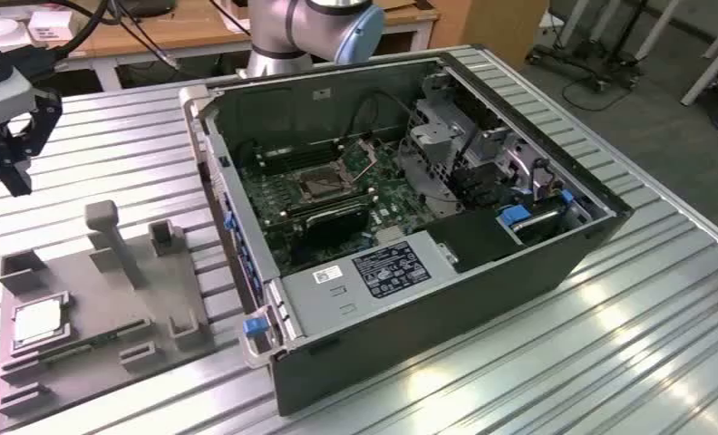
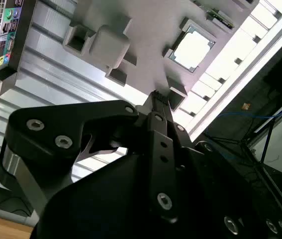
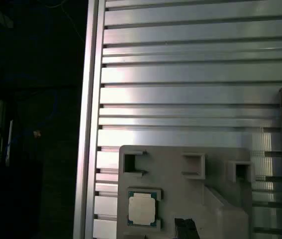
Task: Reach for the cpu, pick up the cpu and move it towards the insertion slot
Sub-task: 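Reach for the cpu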
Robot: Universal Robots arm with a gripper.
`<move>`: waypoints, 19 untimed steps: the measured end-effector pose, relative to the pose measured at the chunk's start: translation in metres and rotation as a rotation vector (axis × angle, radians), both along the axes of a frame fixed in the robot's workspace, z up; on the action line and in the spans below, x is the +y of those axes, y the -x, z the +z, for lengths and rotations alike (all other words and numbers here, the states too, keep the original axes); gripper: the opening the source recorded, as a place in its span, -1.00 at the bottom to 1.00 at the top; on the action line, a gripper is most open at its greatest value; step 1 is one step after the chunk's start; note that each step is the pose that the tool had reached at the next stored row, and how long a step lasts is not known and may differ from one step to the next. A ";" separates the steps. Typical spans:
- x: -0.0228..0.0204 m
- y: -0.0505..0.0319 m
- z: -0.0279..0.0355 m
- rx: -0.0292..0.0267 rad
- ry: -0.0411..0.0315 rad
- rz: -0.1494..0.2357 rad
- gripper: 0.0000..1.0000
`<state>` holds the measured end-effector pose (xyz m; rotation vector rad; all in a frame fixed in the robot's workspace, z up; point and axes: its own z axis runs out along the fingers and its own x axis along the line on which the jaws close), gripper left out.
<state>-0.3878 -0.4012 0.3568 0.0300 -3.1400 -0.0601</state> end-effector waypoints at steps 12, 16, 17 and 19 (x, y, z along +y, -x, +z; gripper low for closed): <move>0.0000 0.0017 0.0000 0.0000 0.0000 0.000 -0.79; 0.0000 0.0045 0.0000 0.0001 0.0000 0.000 -0.79; 0.0000 0.0052 0.0000 0.0000 0.0000 0.000 -0.79; 0.0000 0.0064 -0.0001 0.0000 0.0000 0.000 -0.79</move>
